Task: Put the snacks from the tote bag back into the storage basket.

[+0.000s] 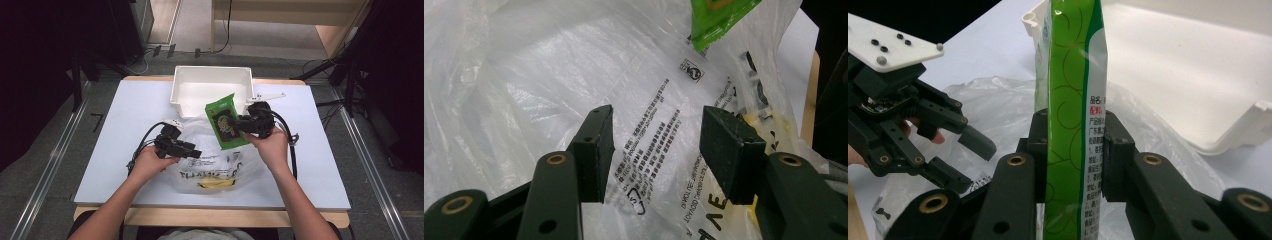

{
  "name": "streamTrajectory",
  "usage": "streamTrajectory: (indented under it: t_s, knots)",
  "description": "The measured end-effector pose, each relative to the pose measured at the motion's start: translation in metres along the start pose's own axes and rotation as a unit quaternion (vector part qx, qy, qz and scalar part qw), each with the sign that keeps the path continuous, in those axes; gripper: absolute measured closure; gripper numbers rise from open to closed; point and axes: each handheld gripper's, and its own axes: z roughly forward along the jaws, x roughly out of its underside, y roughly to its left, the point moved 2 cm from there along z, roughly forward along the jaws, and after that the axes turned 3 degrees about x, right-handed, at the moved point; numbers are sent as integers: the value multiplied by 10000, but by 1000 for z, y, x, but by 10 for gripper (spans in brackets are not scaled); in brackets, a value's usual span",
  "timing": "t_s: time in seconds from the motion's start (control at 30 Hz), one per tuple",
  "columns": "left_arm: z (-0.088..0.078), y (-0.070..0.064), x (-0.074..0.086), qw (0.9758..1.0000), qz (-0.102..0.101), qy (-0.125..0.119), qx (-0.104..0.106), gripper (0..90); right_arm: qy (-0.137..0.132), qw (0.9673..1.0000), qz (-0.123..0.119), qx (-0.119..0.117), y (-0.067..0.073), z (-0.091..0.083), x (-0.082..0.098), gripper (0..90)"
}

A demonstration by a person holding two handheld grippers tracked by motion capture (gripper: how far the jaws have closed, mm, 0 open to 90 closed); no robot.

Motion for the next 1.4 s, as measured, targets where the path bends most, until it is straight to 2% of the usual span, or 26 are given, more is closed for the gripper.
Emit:
streamTrajectory:
  t_s: [0.53, 0.8, 1.4]
  knots:
    - [-3, 1, -1, 10000, -14, -39, -1, 483, 63, 9998, -171, 69, -1, 0, -27, 740]
    - [-3, 1, -1, 10000, -2, -23, 15, 482, 55, 9999, -147, 41, -3, 3, -41, 740]
    - [-4, 3, -2, 10000, -44, -36, 47, 482, 4, 9997, -184, 161, -9, 9, -69, 741]
